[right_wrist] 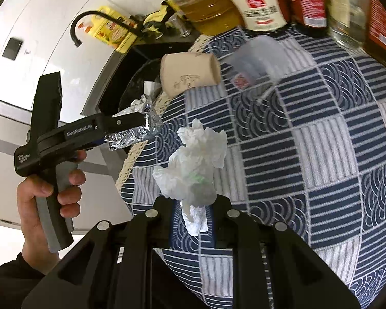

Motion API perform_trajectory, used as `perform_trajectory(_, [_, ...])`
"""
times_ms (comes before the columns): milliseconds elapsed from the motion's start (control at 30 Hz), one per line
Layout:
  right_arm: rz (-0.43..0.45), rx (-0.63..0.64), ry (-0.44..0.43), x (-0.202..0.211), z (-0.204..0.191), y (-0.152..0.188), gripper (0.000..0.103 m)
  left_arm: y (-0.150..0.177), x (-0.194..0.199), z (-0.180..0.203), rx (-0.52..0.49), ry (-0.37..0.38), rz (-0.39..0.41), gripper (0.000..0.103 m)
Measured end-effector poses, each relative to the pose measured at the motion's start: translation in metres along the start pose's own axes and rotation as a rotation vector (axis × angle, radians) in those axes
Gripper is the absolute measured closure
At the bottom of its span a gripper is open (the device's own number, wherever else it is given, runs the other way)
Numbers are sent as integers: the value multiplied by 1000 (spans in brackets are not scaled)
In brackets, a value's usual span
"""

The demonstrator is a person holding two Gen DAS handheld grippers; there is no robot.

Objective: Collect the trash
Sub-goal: 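Carry the foil roll and white tissue over the trash bin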

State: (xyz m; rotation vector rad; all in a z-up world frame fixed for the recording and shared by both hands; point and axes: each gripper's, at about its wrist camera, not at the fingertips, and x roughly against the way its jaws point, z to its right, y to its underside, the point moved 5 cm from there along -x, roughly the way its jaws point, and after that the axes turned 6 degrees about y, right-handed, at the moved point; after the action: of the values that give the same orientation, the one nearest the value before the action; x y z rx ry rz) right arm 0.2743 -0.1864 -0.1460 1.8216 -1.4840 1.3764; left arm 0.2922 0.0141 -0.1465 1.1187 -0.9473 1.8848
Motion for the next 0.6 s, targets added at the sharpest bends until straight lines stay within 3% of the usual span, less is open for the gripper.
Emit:
perform_trajectory(300, [-38,71,17,-27,-45,-23,83,-8,26,-40,41,28,31,23])
perform_trajectory(600, [-42,107,26,-53,-97,-61,83,-40,50,-98,76,35,62,23])
